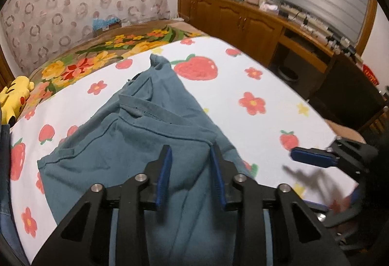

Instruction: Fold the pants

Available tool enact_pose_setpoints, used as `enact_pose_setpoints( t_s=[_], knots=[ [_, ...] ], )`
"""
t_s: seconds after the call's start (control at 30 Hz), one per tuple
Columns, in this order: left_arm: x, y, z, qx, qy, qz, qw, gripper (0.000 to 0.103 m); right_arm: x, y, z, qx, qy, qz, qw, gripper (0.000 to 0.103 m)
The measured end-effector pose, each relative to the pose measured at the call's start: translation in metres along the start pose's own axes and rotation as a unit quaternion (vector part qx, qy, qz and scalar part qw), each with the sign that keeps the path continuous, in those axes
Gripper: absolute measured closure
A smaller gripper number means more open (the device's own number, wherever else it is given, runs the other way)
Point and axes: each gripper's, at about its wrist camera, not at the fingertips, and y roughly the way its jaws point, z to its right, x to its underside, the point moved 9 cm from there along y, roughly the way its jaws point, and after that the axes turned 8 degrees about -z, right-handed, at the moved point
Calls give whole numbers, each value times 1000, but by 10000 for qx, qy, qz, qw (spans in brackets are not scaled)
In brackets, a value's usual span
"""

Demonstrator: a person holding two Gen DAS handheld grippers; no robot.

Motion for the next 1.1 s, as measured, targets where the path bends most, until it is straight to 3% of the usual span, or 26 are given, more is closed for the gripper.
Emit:
enact_pose_setpoints(
  t_s=[0.07, 0.17, 0.33, 0.73, 1.1],
  knots=[
    [1, 5, -2, -62, 41, -51, 10000, 88, 0, 0, 0, -25, -6, 5, 10000, 48],
    [1, 0, -3, -18, 44, 41, 10000, 92, 0, -1, 0, -22, -38, 29, 10000, 48],
    [-3, -22, -15, 39, -43, 253, 9997, 95, 0, 1, 1, -28, -27, 34, 10000, 48],
    [-4, -67, -109, -605, -680, 649, 9937, 96, -1, 4, 1, -35, -24, -11, 10000, 48],
    [13, -57, -153, -1097, -917, 533, 9883, 96, 1, 8, 2, -139, -6, -163, 9998, 48]
  ],
)
